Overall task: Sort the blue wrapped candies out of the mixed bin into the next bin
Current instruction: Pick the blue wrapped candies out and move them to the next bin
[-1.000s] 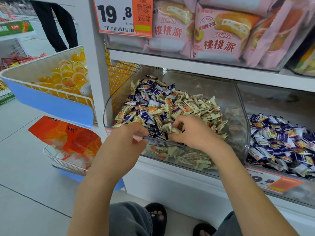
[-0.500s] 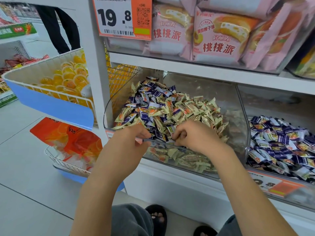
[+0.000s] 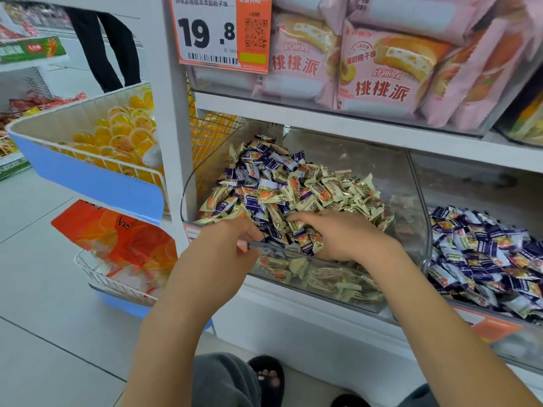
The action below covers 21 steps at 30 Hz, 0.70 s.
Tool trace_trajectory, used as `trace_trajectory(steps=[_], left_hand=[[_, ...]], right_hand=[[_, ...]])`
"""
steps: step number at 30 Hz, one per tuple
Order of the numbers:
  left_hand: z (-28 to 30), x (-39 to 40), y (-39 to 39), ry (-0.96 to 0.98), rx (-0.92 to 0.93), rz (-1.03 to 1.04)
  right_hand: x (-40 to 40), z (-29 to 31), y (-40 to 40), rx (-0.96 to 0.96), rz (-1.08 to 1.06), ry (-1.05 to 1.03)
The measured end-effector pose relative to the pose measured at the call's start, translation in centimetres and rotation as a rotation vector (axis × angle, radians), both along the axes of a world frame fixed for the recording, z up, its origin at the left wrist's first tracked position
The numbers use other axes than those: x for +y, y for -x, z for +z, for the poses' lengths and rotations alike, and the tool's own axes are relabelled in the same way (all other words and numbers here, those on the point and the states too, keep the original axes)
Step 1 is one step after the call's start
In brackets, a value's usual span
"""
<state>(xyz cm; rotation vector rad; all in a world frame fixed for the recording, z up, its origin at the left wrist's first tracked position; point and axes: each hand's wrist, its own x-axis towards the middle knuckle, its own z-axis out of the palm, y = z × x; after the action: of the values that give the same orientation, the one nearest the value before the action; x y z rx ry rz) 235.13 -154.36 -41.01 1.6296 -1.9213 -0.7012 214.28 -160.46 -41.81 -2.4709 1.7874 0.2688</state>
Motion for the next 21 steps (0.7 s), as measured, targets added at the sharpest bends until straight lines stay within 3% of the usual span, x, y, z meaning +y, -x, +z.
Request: trace_trajectory(steps=[3, 12, 21], left_hand=[[0.0, -0.2, 0.3, -0.011, -0.007, 0.001], [0.1, -0.4, 1.3, -0.013, -0.054, -0.027], [0.2, -0.3, 1.9, 0.002, -0.073, -0.044]], right_hand=[[-0.6, 0.2, -0.8, 0.04, -0.009, -0.006], [-0.8, -1.1, 0.6, -0.212, -0.024, 0.119], [0.2, 0.6, 2.3, -0.868, -0.148, 0.041]])
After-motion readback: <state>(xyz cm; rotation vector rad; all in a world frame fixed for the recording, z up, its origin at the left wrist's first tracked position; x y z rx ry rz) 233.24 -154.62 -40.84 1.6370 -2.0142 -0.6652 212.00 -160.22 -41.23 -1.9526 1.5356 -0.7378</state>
